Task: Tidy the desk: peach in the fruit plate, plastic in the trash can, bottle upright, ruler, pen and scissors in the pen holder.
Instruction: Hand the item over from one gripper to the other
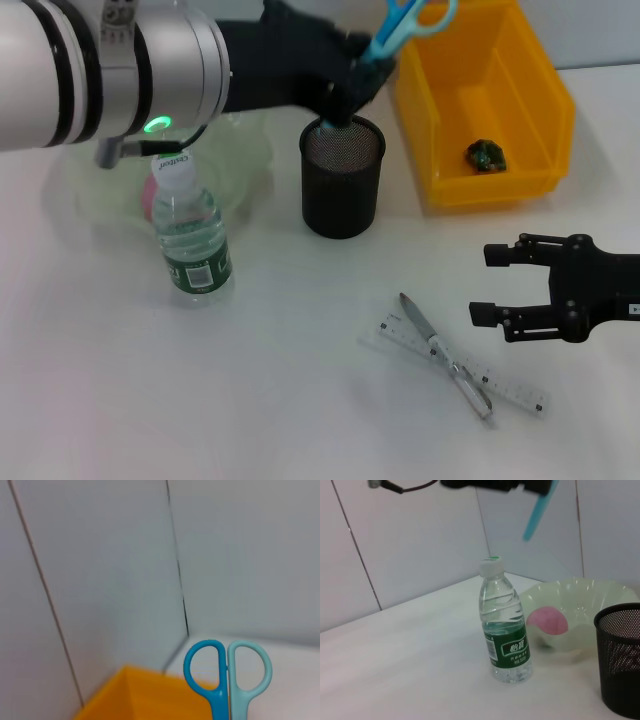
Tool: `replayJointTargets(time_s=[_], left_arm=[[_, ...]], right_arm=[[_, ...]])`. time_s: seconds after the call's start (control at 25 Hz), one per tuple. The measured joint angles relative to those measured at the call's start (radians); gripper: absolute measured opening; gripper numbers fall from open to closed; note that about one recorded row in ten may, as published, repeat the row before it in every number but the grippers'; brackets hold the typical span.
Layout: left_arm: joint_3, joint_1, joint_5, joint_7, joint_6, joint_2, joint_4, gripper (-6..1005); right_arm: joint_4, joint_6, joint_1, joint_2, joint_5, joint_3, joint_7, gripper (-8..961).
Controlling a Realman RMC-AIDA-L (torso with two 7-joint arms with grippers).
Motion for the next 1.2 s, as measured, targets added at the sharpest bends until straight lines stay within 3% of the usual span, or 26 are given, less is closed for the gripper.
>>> replayJointTargets(time_s=[0.12,0.2,0.24,0.32,0.36,0.44,0.52,0.56,0.68,0.84,0.88,1.0,1.08,1.2], left_arm=[[0.002,0.012,-0.057,0.053,0.05,0.0,-0.025,235],[0.002,0.045,-0.312,0.292,0.184,0.0,-0.128,235],[0.002,0.047,-0.375,0.357,0.206,0.0,-0.158,235],[0.002,0.047,-0.375,0.357,0.206,0.0,-0.158,235],[0.002,0.044,-0.569,0.555,0.249,-0.002,-0.254,235],[0.002,0.032,-0.742,0.744,0.264,-0.004,-0.345,235],[0.002,0.026,-0.816,0.82,0.265,-0.004,-0.382,235],[0.003,0.007,-0.96,0.963,0.26,-0.004,-0.466,235],[0.012,-0.026,-1.128,1.176,0.26,-0.006,-0.582,235],[0.031,-0.051,-1.243,1.311,0.258,-0.006,-0.651,235],[0.065,-0.089,-1.378,1.459,0.257,-0.007,-0.74,235],[0.075,-0.101,-1.42,1.508,0.257,-0.007,-0.768,235],[0.109,-0.125,-1.532,1.643,0.258,-0.008,-0.83,235],[0.118,-0.127,-1.556,1.683,0.262,-0.008,-0.849,235]], right_arm=[[0.0,0.0,0.0,0.001,0.0,0.0,0.0,815],[0.0,0.0,-0.001,0.001,0.0,0.0,0.0,815],[0.0,0.0,-0.001,0.001,0.0,0.0,0.0,815],[0.0,0.0,-0.001,0.001,0.0,0.0,0.0,815],[0.0,0.0,-0.001,0.001,0.0,0.0,0.0,815],[0.0,0.0,0.0,0.0,0.0,0.0,0.0,814],[0.0,0.0,0.0,0.0,0.0,0.0,0.0,814],[0.0,0.001,0.0,-0.001,0.0,0.0,0.0,814],[0.001,0.004,-0.001,0.0,0.0,0.0,0.0,814],[0.004,0.006,-0.001,0.001,0.0,0.0,0.0,813],[0.005,0.007,0.0,0.001,0.0,-0.002,0.0,813],[0.006,0.008,0.004,0.001,0.0,-0.004,0.0,813],[0.011,0.009,0.014,0.002,0.0,-0.006,0.0,813],[0.013,0.009,0.022,0.002,0.0,-0.008,0.0,812]])
